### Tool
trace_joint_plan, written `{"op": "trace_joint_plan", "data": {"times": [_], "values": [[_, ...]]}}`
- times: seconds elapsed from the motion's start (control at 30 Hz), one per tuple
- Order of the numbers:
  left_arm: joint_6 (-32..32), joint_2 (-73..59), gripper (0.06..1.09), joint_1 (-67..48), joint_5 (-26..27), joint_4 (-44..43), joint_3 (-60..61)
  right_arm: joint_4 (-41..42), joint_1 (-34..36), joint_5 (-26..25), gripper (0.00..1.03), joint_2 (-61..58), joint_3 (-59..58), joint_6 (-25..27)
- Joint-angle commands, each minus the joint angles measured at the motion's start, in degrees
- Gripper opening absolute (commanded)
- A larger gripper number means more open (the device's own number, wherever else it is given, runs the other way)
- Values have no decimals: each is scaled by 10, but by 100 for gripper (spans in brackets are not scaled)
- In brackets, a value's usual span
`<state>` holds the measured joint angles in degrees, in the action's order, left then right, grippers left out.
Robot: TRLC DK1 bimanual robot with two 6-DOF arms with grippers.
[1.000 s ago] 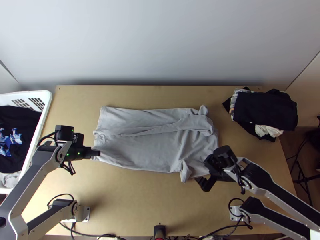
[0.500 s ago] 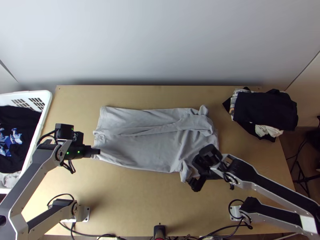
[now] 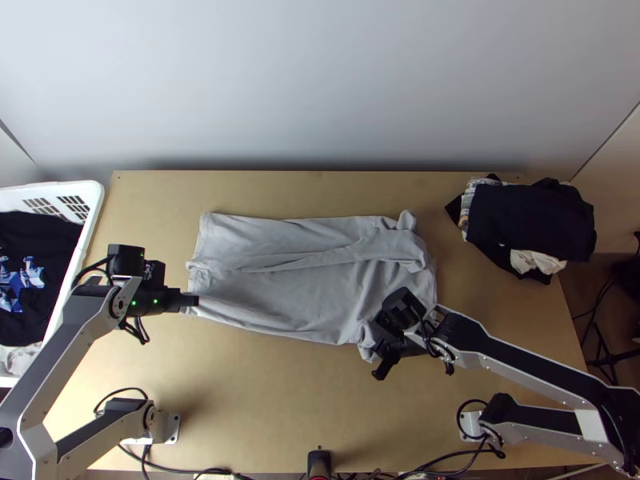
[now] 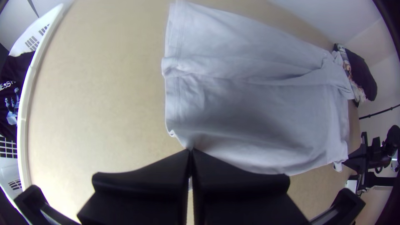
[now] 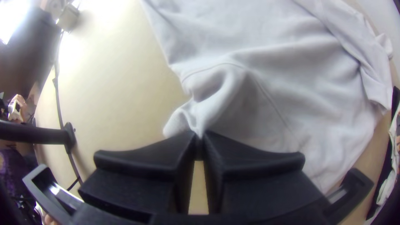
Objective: Fold the t-shirt
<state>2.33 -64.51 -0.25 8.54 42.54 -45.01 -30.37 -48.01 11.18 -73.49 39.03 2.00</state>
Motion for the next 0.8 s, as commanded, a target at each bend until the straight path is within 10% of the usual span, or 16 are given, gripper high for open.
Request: {"op": "trace_joint_plan", "data": {"times": [0.0,0.77], "values": [[-2,-1,9,4,1,-11,-9,-29,45,-1,3,17,25,11],[0,-42,9,15,2,-15,-97,-89,200,-2,3,-54,209,75]]}}
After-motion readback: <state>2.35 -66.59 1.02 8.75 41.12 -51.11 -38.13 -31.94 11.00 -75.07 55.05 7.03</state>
